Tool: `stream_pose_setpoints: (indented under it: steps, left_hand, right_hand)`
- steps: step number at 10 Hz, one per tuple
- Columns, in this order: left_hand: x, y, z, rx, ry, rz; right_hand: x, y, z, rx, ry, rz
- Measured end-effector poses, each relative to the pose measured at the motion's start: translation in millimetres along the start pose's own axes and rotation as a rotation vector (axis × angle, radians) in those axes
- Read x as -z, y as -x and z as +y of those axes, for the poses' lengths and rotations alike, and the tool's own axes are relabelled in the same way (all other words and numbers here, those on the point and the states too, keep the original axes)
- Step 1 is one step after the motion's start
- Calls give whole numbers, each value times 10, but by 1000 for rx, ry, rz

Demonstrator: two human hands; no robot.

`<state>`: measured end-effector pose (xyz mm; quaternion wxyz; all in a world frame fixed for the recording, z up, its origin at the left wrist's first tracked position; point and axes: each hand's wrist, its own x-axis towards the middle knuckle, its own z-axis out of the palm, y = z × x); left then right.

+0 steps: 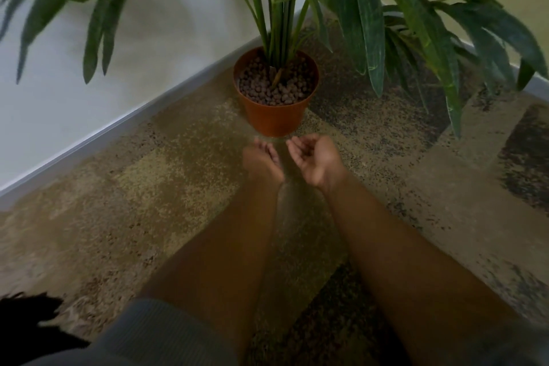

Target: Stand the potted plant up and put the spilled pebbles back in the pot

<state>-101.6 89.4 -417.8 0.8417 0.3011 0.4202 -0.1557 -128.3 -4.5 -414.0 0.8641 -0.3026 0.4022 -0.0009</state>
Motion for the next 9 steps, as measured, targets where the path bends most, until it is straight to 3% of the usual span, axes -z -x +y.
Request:
stream_pose_setpoints:
  steps: [3, 6, 9]
  left_hand:
    - [-563, 253, 516, -61, 113, -195]
    - [-734, 332, 647, -37, -159, -411]
    - [-622, 169, 676, -33, -143, -397]
  right_hand:
    - [-698, 231, -540, 132, -95, -120]
    - [-911, 234, -593, 146, -46, -156]
    - [-838, 60, -420, 108, -83, -132]
